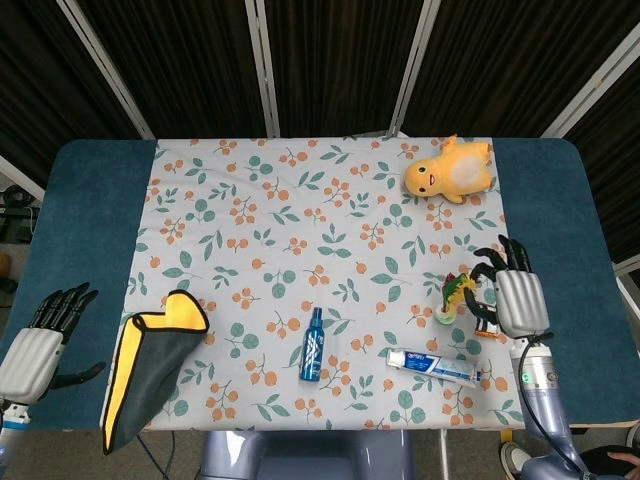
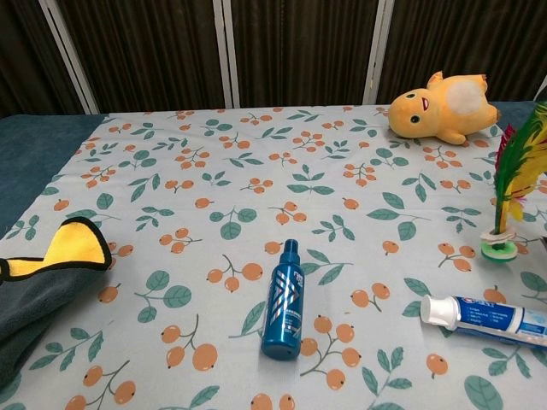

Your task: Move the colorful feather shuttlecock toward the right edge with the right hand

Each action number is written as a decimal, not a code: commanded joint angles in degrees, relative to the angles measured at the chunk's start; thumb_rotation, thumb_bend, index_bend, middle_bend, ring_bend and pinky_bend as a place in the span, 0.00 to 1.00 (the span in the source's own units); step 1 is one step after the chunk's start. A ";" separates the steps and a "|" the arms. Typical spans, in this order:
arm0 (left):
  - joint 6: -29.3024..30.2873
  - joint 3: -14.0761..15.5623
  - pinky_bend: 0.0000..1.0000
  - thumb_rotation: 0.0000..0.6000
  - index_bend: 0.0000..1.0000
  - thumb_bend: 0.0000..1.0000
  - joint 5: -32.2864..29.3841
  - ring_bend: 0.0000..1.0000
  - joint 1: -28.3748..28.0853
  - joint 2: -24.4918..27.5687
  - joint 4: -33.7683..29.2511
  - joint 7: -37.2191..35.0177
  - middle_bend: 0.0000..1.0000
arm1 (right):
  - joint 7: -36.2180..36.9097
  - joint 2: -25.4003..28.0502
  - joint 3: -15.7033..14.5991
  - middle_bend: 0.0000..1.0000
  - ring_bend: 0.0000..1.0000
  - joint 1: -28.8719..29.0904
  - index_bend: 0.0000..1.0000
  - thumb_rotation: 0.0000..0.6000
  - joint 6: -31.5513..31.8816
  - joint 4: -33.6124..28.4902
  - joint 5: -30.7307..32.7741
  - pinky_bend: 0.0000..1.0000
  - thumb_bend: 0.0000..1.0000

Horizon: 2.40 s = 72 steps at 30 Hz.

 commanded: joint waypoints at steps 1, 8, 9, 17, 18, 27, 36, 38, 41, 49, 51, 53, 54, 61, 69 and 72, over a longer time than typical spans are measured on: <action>-0.07 -0.03 0.00 1.00 0.00 0.19 -0.07 0.00 -0.02 -0.01 -0.02 0.01 0.00 | 0.33 -0.13 -0.12 0.25 0.00 -0.20 0.63 1.00 0.02 0.27 0.03 0.00 0.36; -0.16 -0.03 0.00 1.00 0.00 0.19 -0.16 0.00 -0.03 0.03 -0.11 -0.06 0.00 | 0.93 -0.20 -0.51 0.25 0.00 -0.79 0.63 1.00 0.15 0.66 -0.18 0.00 0.36; -0.18 -0.02 0.00 1.00 0.00 0.19 -0.16 0.00 -0.03 0.04 -0.13 -0.08 0.00 | 1.03 -0.24 -0.58 0.25 0.00 -0.86 0.63 1.00 0.17 0.72 -0.27 0.00 0.36; -0.20 -0.04 0.00 1.00 0.00 0.19 -0.25 0.00 -0.01 0.07 -0.18 -0.10 0.00 | 1.61 -1.09 -1.16 0.25 0.00 -1.33 0.63 1.00 0.06 1.35 -0.34 0.00 0.36; -0.23 -0.05 0.00 1.00 0.00 0.19 -0.30 0.00 0.00 0.07 -0.18 -0.11 0.00 | 1.71 -1.16 -1.28 0.25 0.00 -1.43 0.63 1.00 0.08 1.57 -0.44 0.00 0.36; -0.29 -0.14 0.00 1.00 0.00 0.19 -0.47 0.00 -0.02 0.10 -0.25 -0.25 0.00 | 2.60 -0.86 -0.86 0.23 0.00 -2.16 0.58 1.00 1.01 2.01 -0.66 0.00 0.36; -0.18 -0.17 0.00 1.00 0.00 0.19 -0.48 0.00 0.04 0.13 -0.27 -0.34 0.00 | 3.05 1.42 -1.32 0.15 0.00 -3.91 0.37 1.00 2.64 0.85 -1.71 0.00 0.34; -0.19 -0.17 0.00 1.00 0.00 0.19 -0.48 0.00 0.04 0.14 -0.28 -0.30 0.00 | 3.05 1.99 -1.63 0.11 0.00 -4.32 0.31 1.00 2.68 0.45 -1.75 0.00 0.33; -0.17 -0.17 0.00 1.00 0.00 0.19 -0.50 0.00 0.08 0.13 -0.29 -0.17 0.00 | 2.97 3.03 -2.36 0.03 0.00 -5.13 0.18 1.00 2.59 -0.09 -1.63 0.00 0.31; -0.13 -0.27 0.00 1.00 0.00 0.19 -0.74 0.00 0.16 0.10 -0.33 0.11 0.00 | 4.27 7.04 -3.45 0.00 0.00 -8.00 0.12 1.00 3.93 -2.12 -1.62 0.00 0.28; -0.12 -0.29 0.00 1.00 0.00 0.19 -0.77 0.00 0.17 0.10 -0.35 0.12 0.00 | 5.17 8.60 -3.80 0.00 0.00 -8.98 0.11 1.00 4.82 -2.86 -2.43 0.00 0.27; -0.08 -0.28 0.00 1.00 0.00 0.19 -0.71 0.00 0.19 0.08 -0.33 0.16 0.00 | 6.42 10.28 -4.32 0.00 0.00 -10.15 0.10 1.00 5.94 -3.77 -3.62 0.00 0.27; -0.07 -0.27 0.00 1.00 0.00 0.19 -0.69 0.00 0.20 0.08 -0.33 0.17 0.00 | 6.74 10.78 -4.50 0.00 0.00 -10.51 0.09 1.00 6.31 -4.00 -4.05 0.00 0.26; 0.38 -0.17 0.00 1.00 0.00 0.19 -0.02 0.00 0.27 0.04 -0.06 0.59 0.00 | 7.38 15.08 -7.89 0.00 0.00 -14.94 0.07 1.00 13.26 -1.68 -13.22 0.00 0.24; 1.00 0.05 0.00 1.00 0.00 0.19 1.18 0.00 0.37 -0.15 0.84 2.51 0.00 | 4.28 13.81 -11.57 0.00 0.00 -17.26 0.04 1.00 17.71 6.45 -22.91 0.00 0.21; 0.98 -0.08 0.00 1.00 0.00 0.19 0.94 0.00 0.36 -0.19 1.19 2.81 0.00 | 3.83 13.06 -11.39 0.00 0.00 -17.09 0.04 1.00 17.16 6.79 -23.00 0.00 0.21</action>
